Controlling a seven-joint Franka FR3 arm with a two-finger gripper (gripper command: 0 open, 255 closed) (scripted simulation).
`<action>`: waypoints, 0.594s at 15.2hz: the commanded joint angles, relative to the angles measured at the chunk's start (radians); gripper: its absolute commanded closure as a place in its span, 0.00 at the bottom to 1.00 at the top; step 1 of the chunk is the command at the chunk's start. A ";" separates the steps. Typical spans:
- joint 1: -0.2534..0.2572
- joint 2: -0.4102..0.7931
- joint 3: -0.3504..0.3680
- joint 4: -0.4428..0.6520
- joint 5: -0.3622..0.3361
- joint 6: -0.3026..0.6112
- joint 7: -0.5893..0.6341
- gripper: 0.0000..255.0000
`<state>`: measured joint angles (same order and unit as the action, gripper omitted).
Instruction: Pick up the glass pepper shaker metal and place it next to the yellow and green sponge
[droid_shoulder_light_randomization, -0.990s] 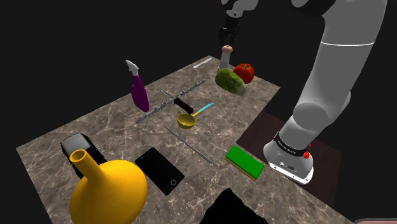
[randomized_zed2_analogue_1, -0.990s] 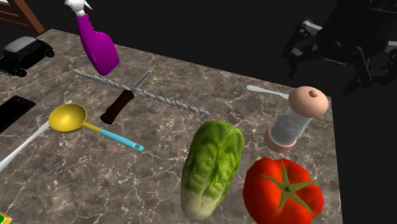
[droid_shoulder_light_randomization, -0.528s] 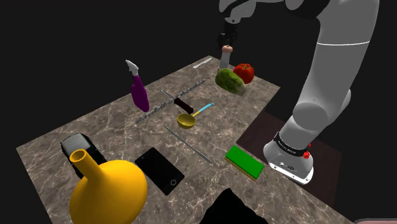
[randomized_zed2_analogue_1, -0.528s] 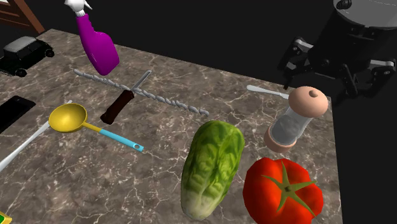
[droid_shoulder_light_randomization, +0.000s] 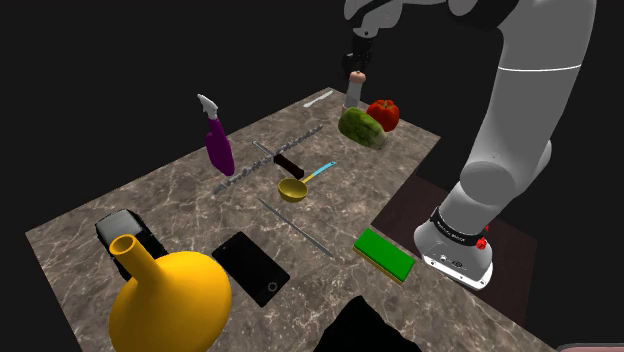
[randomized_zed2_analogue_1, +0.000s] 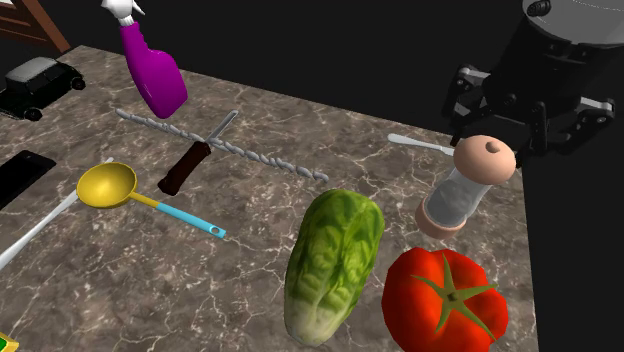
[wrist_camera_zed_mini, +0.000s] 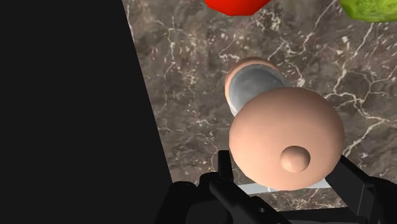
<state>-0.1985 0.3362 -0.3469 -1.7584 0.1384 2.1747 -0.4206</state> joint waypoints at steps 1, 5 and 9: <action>0.000 0.000 0.000 -0.001 0.000 0.000 0.000 1.00; 0.000 0.001 0.000 0.000 0.000 0.000 0.000 1.00; 0.000 -0.004 -0.001 0.006 -0.002 -0.011 0.002 1.00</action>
<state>-0.1980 0.3339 -0.3474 -1.7561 0.1370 2.1699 -0.4195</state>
